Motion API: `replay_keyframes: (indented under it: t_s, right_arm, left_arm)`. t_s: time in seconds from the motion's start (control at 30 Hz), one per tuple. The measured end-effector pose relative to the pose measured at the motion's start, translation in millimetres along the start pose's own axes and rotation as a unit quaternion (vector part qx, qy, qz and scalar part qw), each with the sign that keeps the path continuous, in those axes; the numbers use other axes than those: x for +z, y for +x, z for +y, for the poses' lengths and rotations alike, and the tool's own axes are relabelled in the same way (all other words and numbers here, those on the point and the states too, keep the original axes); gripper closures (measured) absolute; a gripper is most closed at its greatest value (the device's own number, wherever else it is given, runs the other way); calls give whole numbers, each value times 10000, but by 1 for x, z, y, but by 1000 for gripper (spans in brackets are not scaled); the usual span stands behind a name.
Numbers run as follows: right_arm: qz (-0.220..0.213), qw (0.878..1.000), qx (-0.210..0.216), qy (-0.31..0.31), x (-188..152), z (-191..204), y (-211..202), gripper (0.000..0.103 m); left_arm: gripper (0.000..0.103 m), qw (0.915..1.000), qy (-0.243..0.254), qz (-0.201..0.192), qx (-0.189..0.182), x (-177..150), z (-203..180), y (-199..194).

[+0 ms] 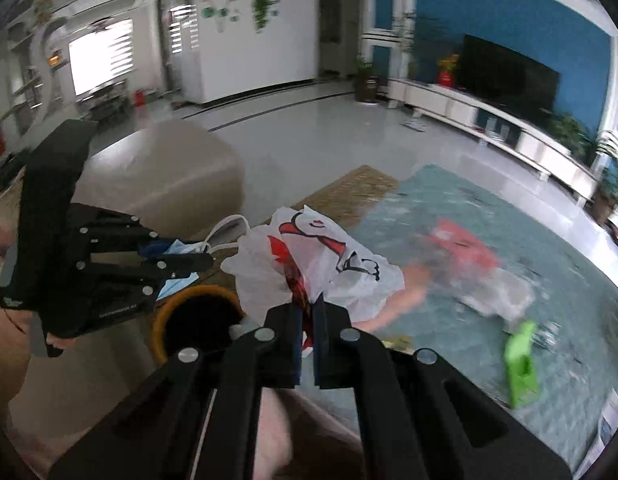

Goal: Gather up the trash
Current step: 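Carry the mask and bag with both tools over the orange bin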

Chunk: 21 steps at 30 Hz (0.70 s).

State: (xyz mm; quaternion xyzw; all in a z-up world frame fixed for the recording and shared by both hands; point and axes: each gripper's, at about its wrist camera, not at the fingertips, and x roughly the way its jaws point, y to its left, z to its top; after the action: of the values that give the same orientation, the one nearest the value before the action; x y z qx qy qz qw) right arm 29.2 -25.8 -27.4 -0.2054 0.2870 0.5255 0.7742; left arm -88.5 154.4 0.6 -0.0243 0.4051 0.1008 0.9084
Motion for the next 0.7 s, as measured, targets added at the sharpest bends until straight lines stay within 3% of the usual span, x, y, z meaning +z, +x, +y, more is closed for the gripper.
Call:
replay_keyframes:
  t_s: [0.27,0.53,0.7]
  right_arm:
    - [803,9899,1032,-542,9,70,93,99]
    - [1608,9724,1330,-1039,8,125,179,99]
    - [2038,9614,1427,-1172,11,145,217,99]
  left_arm:
    - [88,9946,-636,654,503,-72,80,6]
    - [88,9810,-1366,1175,719,-127,140,42]
    - [88,9759,-1541,1355,744,-143,160,66]
